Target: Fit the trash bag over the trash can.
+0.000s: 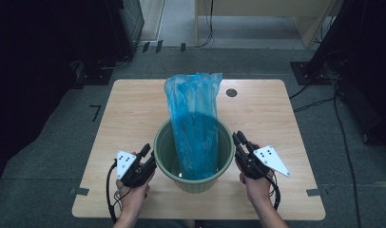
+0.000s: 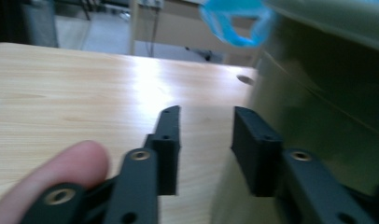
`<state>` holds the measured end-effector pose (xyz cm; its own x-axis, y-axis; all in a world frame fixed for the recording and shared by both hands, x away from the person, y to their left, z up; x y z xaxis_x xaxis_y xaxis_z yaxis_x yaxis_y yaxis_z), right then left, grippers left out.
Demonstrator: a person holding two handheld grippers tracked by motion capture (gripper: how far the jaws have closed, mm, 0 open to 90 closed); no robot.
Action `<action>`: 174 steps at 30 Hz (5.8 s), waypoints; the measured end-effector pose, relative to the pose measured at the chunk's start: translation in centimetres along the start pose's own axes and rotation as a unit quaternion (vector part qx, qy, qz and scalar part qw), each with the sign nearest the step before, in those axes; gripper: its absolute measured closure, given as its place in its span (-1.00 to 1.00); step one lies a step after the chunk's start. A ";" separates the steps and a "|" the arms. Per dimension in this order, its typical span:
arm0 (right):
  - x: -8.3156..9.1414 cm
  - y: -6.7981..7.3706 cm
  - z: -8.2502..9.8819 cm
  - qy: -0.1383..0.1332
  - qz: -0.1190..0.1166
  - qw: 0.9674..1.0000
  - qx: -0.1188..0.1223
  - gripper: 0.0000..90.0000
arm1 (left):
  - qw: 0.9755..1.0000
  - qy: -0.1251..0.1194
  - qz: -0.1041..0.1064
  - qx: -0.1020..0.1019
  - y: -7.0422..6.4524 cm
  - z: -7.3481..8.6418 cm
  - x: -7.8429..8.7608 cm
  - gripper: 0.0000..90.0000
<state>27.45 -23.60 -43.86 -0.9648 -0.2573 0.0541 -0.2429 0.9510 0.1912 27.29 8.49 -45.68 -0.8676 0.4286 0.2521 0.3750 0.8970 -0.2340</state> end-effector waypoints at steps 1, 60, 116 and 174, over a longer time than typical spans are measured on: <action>-0.1 -0.4 -0.3 -0.003 0.006 1.000 -0.003 0.69 | 1.000 -0.004 0.000 0.003 0.2 -0.2 0.1 0.23; -0.7 9.5 -11.9 -0.104 -0.141 0.980 0.096 1.00 | 0.979 -0.201 0.034 -0.014 -2.9 -11.8 3.0 -0.33; -1.1 6.5 -9.2 -0.061 -0.064 0.991 0.100 -0.53 | 0.969 -0.173 0.177 0.006 -7.2 -12.3 2.6 1.00; 7.6 -1.2 -0.8 -0.028 0.096 0.985 0.141 1.00 | 0.963 -0.119 0.233 0.062 0.3 1.0 8.6 1.00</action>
<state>20.47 -26.83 -42.90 -0.9979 -0.0648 0.0074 -0.0652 0.9932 -0.0969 19.59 12.39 -44.52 -0.6708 0.7307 -0.1267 0.7125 0.5876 -0.3834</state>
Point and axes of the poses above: each handheld gripper's, and its own axes: x roughly backward along the jaws, z roughly out of its underside, y roughly to its left, the point moved 5 cm from there along -x, roughly forward along the jaws, and after that the axes turned 3 degrees about z, right-handed, at the moved point
